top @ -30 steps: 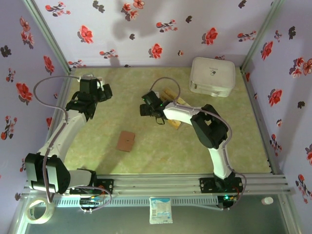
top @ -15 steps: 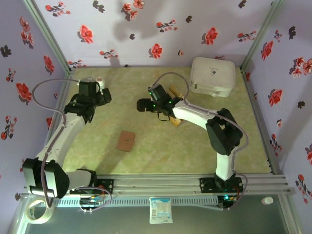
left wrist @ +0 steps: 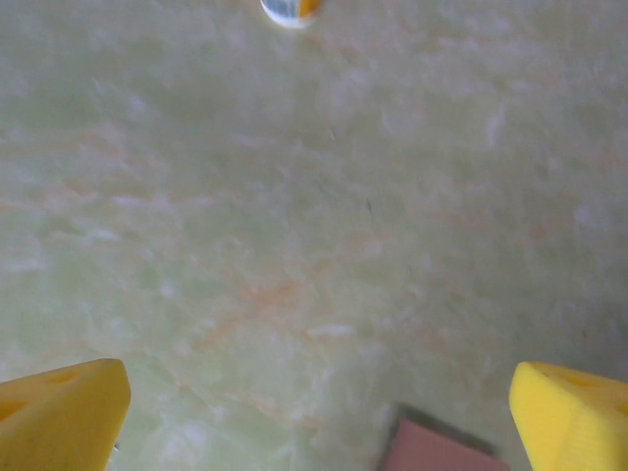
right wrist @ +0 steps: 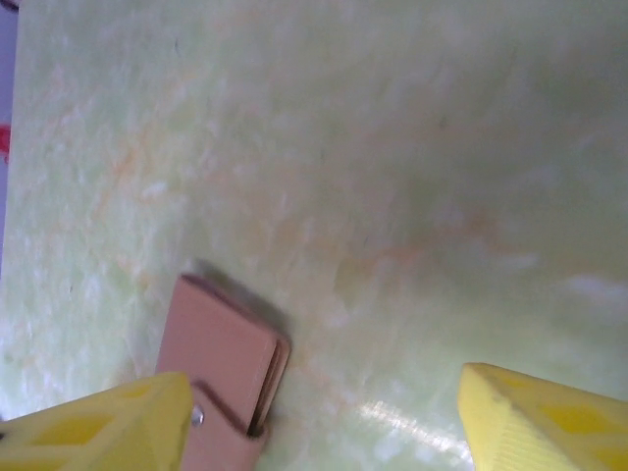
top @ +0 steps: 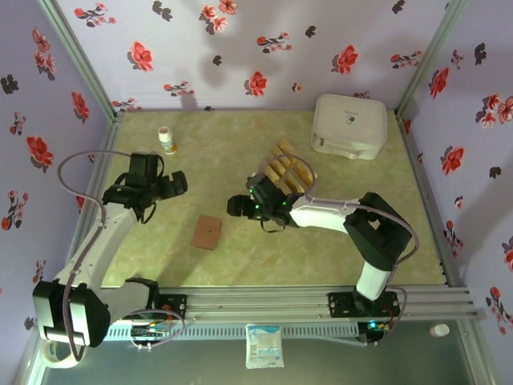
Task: Put the credit cards into the card holder
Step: Move the card holder to the center of the table.
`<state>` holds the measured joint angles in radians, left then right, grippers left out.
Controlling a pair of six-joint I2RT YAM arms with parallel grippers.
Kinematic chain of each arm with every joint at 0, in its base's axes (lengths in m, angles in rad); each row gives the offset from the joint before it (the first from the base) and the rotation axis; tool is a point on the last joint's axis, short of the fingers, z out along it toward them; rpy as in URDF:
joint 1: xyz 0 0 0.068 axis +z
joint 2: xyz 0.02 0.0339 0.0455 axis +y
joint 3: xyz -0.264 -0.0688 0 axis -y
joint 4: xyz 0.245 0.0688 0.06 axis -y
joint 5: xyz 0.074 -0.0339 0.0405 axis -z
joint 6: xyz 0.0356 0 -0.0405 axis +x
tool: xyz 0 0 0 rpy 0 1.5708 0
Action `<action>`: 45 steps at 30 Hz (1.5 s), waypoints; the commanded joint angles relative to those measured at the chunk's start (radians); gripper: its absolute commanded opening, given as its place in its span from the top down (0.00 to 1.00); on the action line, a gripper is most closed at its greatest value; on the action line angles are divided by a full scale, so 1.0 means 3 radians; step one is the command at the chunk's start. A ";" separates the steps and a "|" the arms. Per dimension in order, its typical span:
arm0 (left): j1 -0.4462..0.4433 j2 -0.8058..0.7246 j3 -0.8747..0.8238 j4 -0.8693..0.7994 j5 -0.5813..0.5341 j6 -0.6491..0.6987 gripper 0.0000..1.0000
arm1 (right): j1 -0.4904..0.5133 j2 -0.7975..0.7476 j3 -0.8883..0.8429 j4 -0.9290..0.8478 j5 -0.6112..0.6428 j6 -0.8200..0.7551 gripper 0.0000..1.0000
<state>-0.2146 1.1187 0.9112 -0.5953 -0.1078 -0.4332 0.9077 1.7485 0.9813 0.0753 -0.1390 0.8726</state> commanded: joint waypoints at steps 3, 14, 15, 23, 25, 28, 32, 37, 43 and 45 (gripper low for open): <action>-0.0022 -0.0051 -0.0345 -0.0121 0.0720 -0.0208 0.00 | 0.0316 0.0050 -0.0232 0.0727 -0.0134 0.0650 0.38; -0.0087 -0.0398 -0.1159 0.0401 0.1116 -0.0651 0.00 | 0.0571 0.0373 -0.0293 0.1088 0.0043 0.1056 0.52; -0.0083 -0.0416 -0.1219 0.0457 0.1149 -0.0691 0.00 | 0.0569 0.0385 -0.0299 0.1085 0.0053 0.1080 0.52; -0.0092 -0.0411 -0.1481 0.0947 0.1364 -0.0966 0.00 | 0.0610 0.0484 -0.0292 0.1082 0.0093 0.1162 0.53; -0.0098 -0.0376 -0.1520 0.1064 0.1402 -0.1020 0.00 | 0.0618 0.0512 -0.0266 0.1069 0.0085 0.1173 0.53; -0.0098 -0.0330 -0.1554 0.1177 0.1433 -0.1085 0.00 | 0.0630 0.0554 -0.0240 0.1048 0.0090 0.1192 0.53; -0.0118 -0.0283 -0.1595 0.1290 0.1442 -0.1140 0.00 | 0.0638 0.0613 -0.0194 0.1068 0.0080 0.1206 0.54; -0.0136 -0.0233 -0.1633 0.1374 0.1446 -0.1170 0.00 | 0.0648 0.0729 -0.0046 0.1091 -0.0002 0.1207 0.55; -0.0151 -0.0188 -0.1689 0.1460 0.1446 -0.1205 0.00 | 0.0658 0.0849 0.0131 0.1073 -0.0078 0.1192 0.61; -0.0157 -0.0175 -0.1702 0.1473 0.1446 -0.1211 0.00 | 0.0656 0.0872 0.0149 0.1083 -0.0079 0.1191 0.65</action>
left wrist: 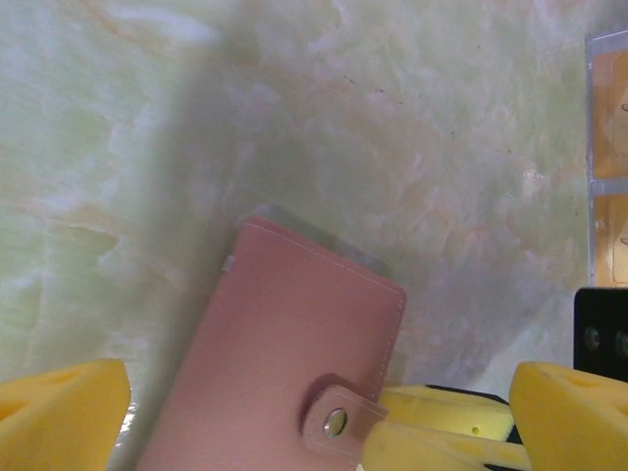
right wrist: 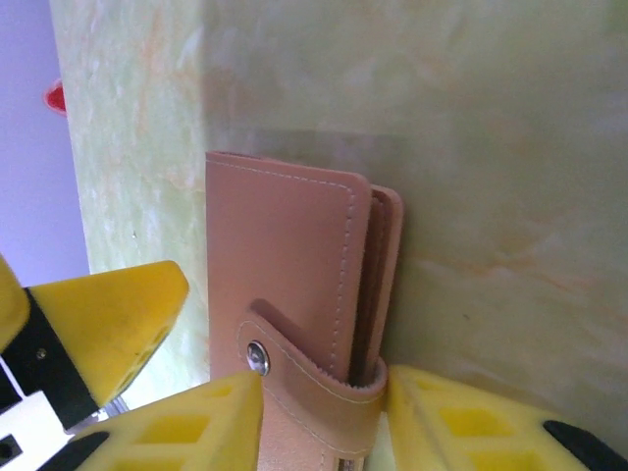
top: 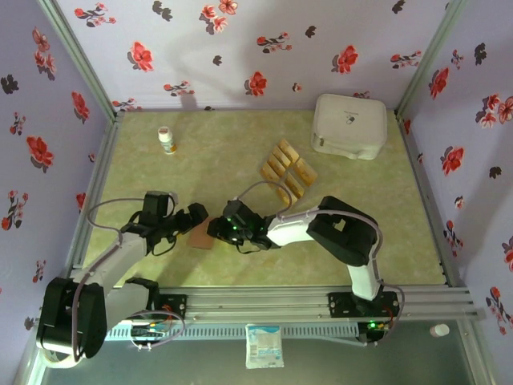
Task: Put the credit cards into the card holder
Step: Move the card holder to the center of the table.
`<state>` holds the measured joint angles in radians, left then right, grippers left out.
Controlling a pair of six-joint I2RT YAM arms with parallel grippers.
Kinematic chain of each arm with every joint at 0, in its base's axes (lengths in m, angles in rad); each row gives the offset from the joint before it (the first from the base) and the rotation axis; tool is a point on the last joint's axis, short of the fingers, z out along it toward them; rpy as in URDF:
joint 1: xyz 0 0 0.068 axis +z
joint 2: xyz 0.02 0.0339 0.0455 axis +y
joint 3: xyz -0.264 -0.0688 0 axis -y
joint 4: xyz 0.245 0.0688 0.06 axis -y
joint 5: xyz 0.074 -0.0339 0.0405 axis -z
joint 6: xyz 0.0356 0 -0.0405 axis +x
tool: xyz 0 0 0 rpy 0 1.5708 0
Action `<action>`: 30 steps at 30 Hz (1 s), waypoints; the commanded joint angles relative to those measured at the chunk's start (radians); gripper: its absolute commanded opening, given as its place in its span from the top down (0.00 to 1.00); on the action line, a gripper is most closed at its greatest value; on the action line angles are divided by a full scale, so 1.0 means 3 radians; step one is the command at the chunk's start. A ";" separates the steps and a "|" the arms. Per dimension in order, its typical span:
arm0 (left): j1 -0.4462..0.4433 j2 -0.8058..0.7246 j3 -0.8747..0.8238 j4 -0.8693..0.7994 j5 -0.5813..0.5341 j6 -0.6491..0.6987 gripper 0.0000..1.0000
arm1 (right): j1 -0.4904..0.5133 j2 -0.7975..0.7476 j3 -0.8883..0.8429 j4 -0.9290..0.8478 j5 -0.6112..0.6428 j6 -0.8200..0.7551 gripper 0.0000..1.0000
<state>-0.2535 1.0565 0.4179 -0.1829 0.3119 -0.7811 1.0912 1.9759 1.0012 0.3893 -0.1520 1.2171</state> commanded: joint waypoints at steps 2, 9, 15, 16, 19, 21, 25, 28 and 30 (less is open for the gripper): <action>-0.0028 0.0038 -0.0068 0.0104 0.0048 -0.0045 0.00 | 0.0047 0.0137 0.0099 0.0040 -0.0039 0.0044 0.71; -0.0039 0.0047 -0.0104 0.0122 0.0049 -0.0050 0.00 | 0.0040 0.0184 0.0109 0.0103 -0.0060 0.0068 0.85; -0.0055 0.0037 -0.0100 0.0120 0.0050 -0.0069 0.00 | 0.0016 0.0130 0.0063 0.0114 -0.0058 0.0048 0.85; -0.0055 0.0032 -0.0095 0.0114 0.0050 -0.0066 0.00 | -0.0005 0.0101 0.0044 0.0111 -0.0056 0.0039 0.85; -0.0063 0.0017 -0.0052 0.0061 0.0050 -0.0069 0.00 | -0.0123 -0.0012 -0.0048 0.0065 -0.0062 -0.0046 0.85; -0.0075 0.0004 -0.0014 0.0018 0.0049 -0.0051 0.00 | -0.0254 -0.0112 -0.0084 -0.0047 -0.0098 -0.0182 0.85; -0.0091 0.0019 0.0061 -0.0038 0.0050 -0.0035 0.00 | -0.0523 -0.0257 0.0053 -0.0621 -0.0245 -0.0707 0.84; -0.0099 0.0071 0.0108 -0.0035 0.0049 -0.0017 0.00 | -0.0672 -0.0325 0.0190 -0.1068 -0.0274 -0.1130 0.75; -0.0102 0.0137 0.0152 -0.0020 0.0048 -0.0013 0.00 | -0.0736 -0.0401 0.0252 -0.1299 -0.0297 -0.1295 0.57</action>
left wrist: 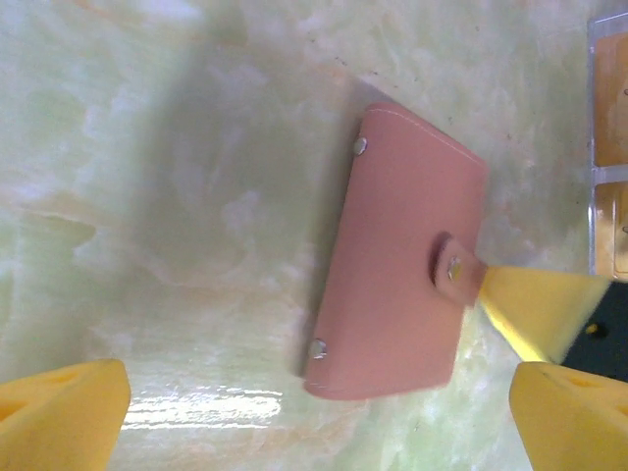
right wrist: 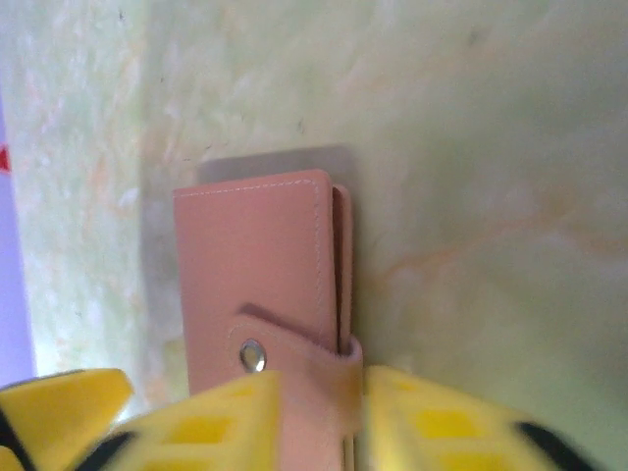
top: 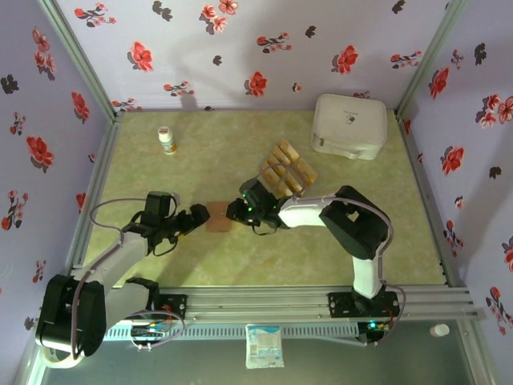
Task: Put the credit cards into the card holder
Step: Move the card holder to the center of the table.
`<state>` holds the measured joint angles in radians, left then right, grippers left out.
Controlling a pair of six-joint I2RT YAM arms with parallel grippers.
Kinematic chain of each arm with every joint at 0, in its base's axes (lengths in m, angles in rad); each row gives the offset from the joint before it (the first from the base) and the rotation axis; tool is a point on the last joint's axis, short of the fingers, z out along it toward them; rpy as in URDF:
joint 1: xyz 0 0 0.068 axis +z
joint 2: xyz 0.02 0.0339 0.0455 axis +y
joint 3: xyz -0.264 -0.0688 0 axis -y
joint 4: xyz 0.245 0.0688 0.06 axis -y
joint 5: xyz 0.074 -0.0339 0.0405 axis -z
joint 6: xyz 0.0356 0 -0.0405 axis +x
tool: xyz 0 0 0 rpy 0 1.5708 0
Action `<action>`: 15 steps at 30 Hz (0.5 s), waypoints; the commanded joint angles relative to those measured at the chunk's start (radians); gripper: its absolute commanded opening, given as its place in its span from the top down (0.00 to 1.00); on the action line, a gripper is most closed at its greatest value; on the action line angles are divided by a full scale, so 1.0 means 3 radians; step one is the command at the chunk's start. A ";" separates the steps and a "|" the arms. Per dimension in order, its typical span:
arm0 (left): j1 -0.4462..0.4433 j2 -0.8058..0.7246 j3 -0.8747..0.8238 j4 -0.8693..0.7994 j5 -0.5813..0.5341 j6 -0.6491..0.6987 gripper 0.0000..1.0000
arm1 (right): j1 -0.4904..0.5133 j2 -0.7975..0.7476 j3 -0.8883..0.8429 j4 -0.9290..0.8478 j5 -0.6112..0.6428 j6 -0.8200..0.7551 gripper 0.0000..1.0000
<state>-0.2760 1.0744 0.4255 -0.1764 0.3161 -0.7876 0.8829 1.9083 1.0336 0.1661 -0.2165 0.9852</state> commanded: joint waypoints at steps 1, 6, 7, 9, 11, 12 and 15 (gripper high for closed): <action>-0.0034 0.0109 0.0148 -0.0037 0.0034 0.0012 0.00 | -0.0049 -0.0218 0.0135 -0.0602 -0.0077 -0.0549 0.55; -0.0076 0.0296 0.0302 0.0028 0.0034 0.0027 0.00 | -0.0047 -0.0483 -0.0227 -0.0305 -0.0102 -0.0251 0.54; -0.0082 0.0334 0.0346 0.0032 0.0032 0.0041 0.00 | -0.0045 -0.0512 -0.0316 -0.0182 -0.0112 -0.0159 0.54; -0.0077 0.0459 0.0464 0.0032 0.0031 0.0077 0.00 | -0.0039 -0.0521 -0.0509 0.0170 -0.0150 0.0066 0.54; -0.0086 0.0598 0.0617 0.0015 0.0025 0.0141 0.00 | -0.0030 -0.0489 -0.0612 0.0418 -0.0182 0.0227 0.55; -0.0093 0.0669 0.0710 -0.0020 -0.0006 0.0178 0.00 | -0.0016 -0.0471 -0.0644 0.0496 -0.0182 0.0266 0.54; -0.0129 0.0878 0.0988 -0.0107 -0.0073 0.0261 0.00 | 0.0015 -0.0416 -0.0674 0.0599 -0.0168 0.0330 0.55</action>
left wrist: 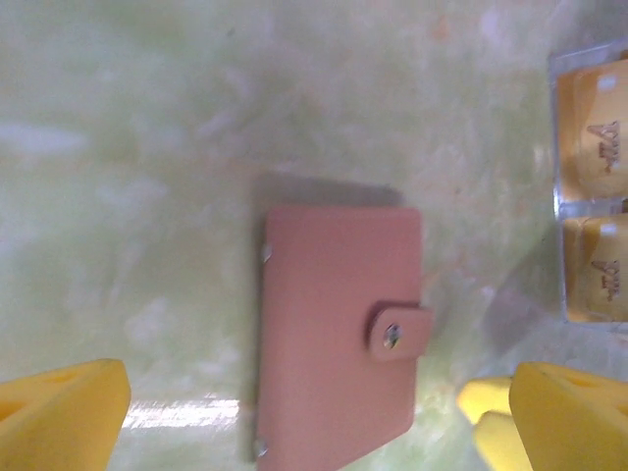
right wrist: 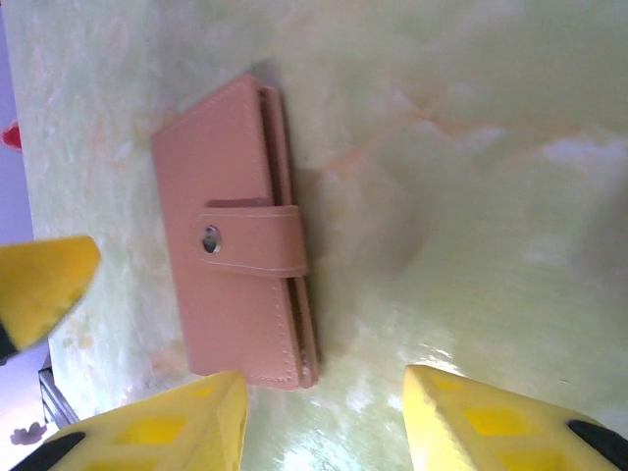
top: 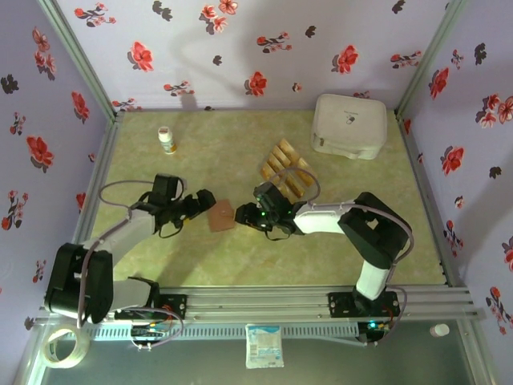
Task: Put the credit cards into the card holder
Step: Move the card holder to the center of the table, then pick up the card holder from the center of the table.
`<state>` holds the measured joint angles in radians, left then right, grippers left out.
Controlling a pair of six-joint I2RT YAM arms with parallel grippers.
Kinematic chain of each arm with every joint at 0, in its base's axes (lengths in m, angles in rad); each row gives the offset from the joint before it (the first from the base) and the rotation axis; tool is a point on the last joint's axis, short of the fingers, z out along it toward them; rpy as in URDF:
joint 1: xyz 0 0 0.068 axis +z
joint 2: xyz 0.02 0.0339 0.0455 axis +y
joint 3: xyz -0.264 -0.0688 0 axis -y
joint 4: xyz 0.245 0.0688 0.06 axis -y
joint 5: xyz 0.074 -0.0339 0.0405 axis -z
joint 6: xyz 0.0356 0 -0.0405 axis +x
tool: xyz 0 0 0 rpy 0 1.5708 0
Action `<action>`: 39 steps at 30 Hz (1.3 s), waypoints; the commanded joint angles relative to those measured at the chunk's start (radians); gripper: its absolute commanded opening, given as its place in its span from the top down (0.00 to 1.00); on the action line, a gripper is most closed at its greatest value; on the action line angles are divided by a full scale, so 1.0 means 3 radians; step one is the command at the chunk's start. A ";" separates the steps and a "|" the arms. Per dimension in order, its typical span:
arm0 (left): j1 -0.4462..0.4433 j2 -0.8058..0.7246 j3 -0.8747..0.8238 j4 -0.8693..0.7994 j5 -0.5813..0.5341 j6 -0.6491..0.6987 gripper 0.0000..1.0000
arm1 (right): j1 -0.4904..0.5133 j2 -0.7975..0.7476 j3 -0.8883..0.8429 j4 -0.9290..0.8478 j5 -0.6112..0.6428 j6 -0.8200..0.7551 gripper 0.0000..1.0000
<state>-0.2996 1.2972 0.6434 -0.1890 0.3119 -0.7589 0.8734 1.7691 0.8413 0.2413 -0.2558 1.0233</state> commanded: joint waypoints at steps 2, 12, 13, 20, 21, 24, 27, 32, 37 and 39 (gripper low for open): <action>-0.0078 0.0273 0.0444 -0.0085 -0.0059 0.0191 0.00 | 0.0057 0.0075 -0.0043 0.0397 -0.0030 0.0229 0.55; -0.0356 0.0918 0.0974 -0.0041 -0.0119 0.0235 0.00 | 0.0137 0.0250 -0.0008 0.0544 -0.0045 0.0332 0.58; -0.0369 0.0952 0.0975 -0.0029 -0.0127 0.0230 0.00 | 0.0147 0.0262 -0.0008 0.0555 -0.0047 0.0332 0.57; -0.0379 0.1123 0.0867 0.0124 -0.0137 0.0203 0.00 | 0.0197 0.0365 0.0032 0.0584 -0.0048 0.0372 0.58; -0.0377 0.1136 0.0842 0.0155 -0.0134 0.0193 0.00 | 0.0194 0.0386 0.0042 0.0595 -0.0059 0.0379 0.58; -0.0377 0.1173 0.0772 0.0233 -0.0138 0.0162 0.00 | 0.0210 0.0436 0.0078 0.0629 -0.0078 0.0402 0.58; -0.0387 0.1183 0.0715 0.0284 -0.0142 0.0152 0.00 | 0.0213 0.0493 0.0112 0.0701 -0.0109 0.0446 0.58; -0.0394 0.1178 0.0633 0.0368 -0.0154 0.0113 0.00 | 0.0225 0.0575 0.0181 0.0848 -0.0171 0.0544 0.60; -0.0424 0.1189 0.0590 0.0430 -0.0158 0.0087 0.00 | 0.0223 0.0652 0.0197 0.1022 -0.0201 0.0658 0.68; -0.0433 0.1193 0.0577 0.0441 -0.0168 0.0090 0.00 | 0.0225 0.0680 0.0183 0.1105 -0.0207 0.0707 0.74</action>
<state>-0.4164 1.6390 0.8417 -0.0586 0.2768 -0.7238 0.9165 1.9175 0.8696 0.4713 -0.2924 1.1988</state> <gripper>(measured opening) 0.996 0.279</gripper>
